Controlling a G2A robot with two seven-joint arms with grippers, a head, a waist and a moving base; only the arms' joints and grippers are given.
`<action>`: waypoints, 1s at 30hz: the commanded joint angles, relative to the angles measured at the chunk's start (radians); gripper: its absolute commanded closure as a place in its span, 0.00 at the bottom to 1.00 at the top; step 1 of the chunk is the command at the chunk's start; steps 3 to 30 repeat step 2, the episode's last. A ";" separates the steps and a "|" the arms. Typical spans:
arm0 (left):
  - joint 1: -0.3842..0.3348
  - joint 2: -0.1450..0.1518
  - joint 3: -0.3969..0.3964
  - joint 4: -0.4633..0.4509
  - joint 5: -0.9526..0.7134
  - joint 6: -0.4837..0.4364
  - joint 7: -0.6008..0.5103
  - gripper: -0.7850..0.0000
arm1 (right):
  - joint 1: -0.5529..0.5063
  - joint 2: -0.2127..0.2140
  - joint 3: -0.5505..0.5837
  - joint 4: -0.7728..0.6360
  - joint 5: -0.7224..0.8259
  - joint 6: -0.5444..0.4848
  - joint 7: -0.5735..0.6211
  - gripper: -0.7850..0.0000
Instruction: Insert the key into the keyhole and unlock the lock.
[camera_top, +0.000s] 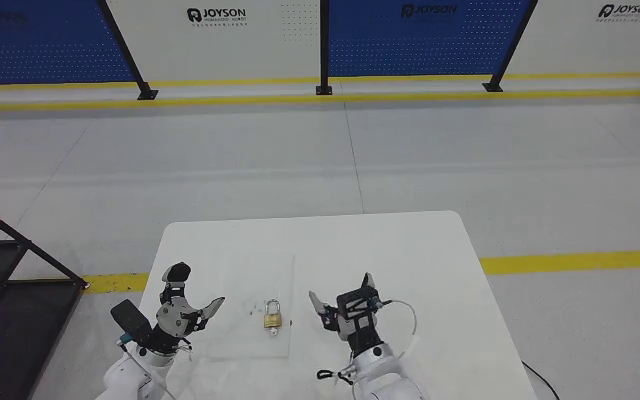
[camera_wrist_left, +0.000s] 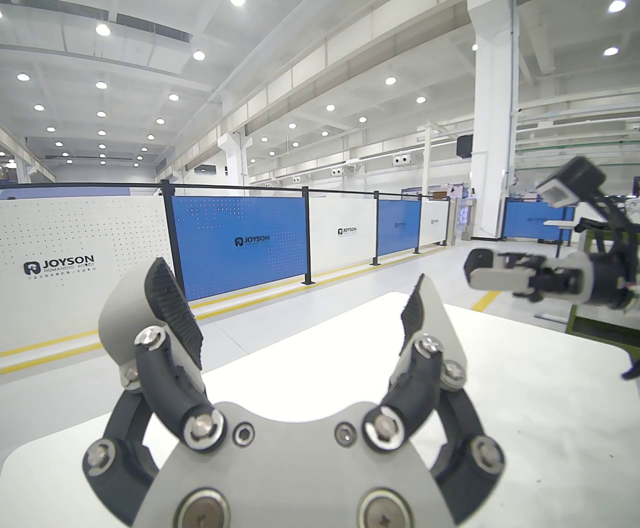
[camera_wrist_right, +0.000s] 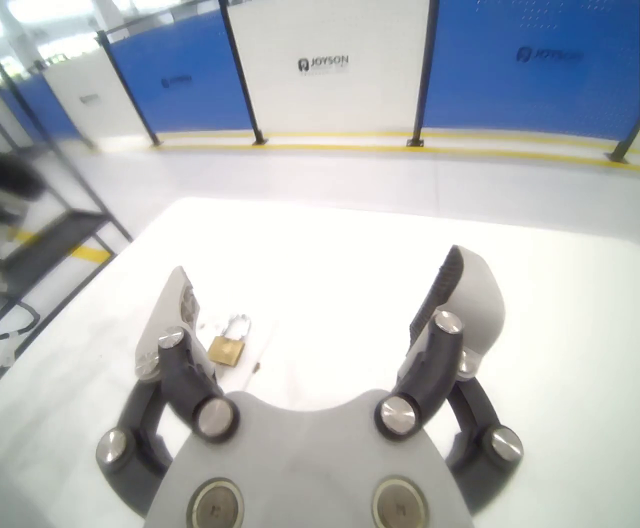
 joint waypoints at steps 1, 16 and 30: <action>0.000 0.000 0.000 0.000 0.000 0.000 0.000 0.00 | -0.073 0.014 0.060 -0.079 0.009 -0.034 -0.039 0.00; 0.000 0.000 0.000 0.000 0.000 0.000 0.000 0.00 | -0.073 0.014 0.060 -0.079 0.009 -0.034 -0.039 0.00; 0.000 0.000 0.000 0.000 0.000 0.000 0.000 0.00 | -0.073 0.014 0.060 -0.079 0.009 -0.034 -0.039 0.00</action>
